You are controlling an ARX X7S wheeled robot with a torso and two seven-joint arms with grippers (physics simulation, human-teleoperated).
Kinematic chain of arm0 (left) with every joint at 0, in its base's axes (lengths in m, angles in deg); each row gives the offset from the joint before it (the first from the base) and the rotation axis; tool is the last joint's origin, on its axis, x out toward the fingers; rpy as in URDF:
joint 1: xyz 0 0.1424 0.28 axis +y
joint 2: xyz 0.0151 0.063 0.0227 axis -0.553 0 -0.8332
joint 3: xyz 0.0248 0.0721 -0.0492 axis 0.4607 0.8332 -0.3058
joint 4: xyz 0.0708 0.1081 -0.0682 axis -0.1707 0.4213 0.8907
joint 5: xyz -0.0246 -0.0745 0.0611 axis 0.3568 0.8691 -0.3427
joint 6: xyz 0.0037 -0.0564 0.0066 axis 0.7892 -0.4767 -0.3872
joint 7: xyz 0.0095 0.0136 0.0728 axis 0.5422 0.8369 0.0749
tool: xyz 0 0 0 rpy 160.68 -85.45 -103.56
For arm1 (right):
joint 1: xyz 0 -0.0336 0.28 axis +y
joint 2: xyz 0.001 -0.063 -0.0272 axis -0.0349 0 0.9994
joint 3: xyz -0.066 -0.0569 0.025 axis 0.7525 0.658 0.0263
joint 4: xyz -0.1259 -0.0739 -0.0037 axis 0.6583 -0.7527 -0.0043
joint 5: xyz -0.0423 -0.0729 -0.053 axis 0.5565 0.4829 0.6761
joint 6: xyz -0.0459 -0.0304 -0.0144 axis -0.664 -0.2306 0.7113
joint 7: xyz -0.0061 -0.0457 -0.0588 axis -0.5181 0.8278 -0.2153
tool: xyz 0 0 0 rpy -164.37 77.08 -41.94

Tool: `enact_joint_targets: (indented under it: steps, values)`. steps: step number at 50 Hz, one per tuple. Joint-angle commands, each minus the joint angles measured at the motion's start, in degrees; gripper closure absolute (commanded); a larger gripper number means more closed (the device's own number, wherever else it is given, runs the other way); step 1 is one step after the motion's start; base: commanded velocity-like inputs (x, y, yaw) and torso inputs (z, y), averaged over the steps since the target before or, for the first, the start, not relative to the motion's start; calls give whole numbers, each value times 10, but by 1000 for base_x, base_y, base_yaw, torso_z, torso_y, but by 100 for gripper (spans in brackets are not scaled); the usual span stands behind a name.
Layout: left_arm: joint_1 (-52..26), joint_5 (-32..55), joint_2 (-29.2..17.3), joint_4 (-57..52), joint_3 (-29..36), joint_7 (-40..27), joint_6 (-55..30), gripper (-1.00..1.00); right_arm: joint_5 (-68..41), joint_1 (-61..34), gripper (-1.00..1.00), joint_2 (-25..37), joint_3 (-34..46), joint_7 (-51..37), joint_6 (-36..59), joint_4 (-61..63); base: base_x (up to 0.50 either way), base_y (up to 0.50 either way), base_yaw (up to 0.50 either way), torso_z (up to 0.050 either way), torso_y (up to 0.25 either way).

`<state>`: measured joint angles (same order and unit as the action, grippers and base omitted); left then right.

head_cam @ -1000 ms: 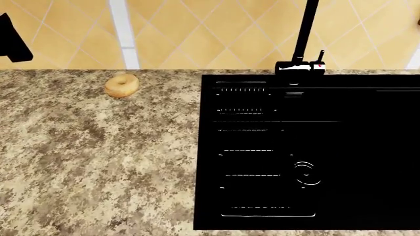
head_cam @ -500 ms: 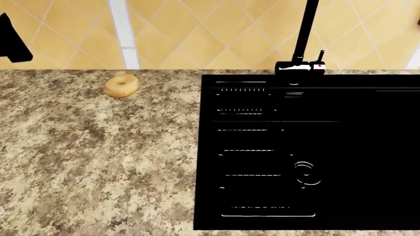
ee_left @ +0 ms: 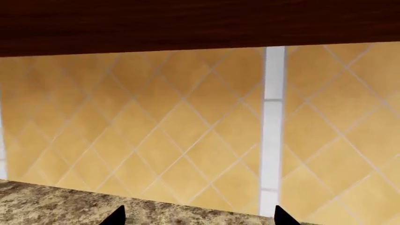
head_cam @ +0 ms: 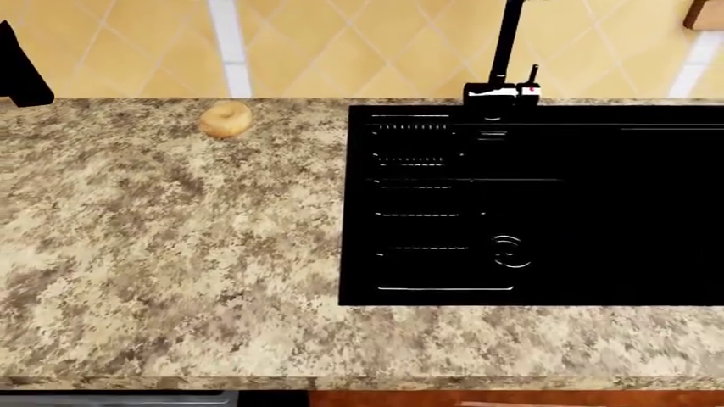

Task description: Pick the cans from the counter and place them in their designated side in the cabinet.

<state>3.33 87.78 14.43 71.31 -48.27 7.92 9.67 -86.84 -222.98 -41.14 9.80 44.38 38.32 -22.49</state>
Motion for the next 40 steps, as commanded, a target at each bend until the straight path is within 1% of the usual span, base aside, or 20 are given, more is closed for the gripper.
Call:
enact_joint_targets:
  steps: [1,20,34,40]
  values:
    - [0,0,1,0,0,-1,2,-100,1,0,-100,0,2,3,-1,0,-344,0,0,0,0]
    - [3,1,2,-5,2,-3,5,-100,2,0,-100,0,3,23,-7,-1,-322,0,0,0,0]
    - [2,5,8,-13,9,-4,4,-100,9,0,-100,0,15,72,-14,-2,0,0,0,0,0]
    - [3,11,10,-20,5,-6,0,-100,11,0,-100,0,19,78,-18,-2,0,0,0,0,0]
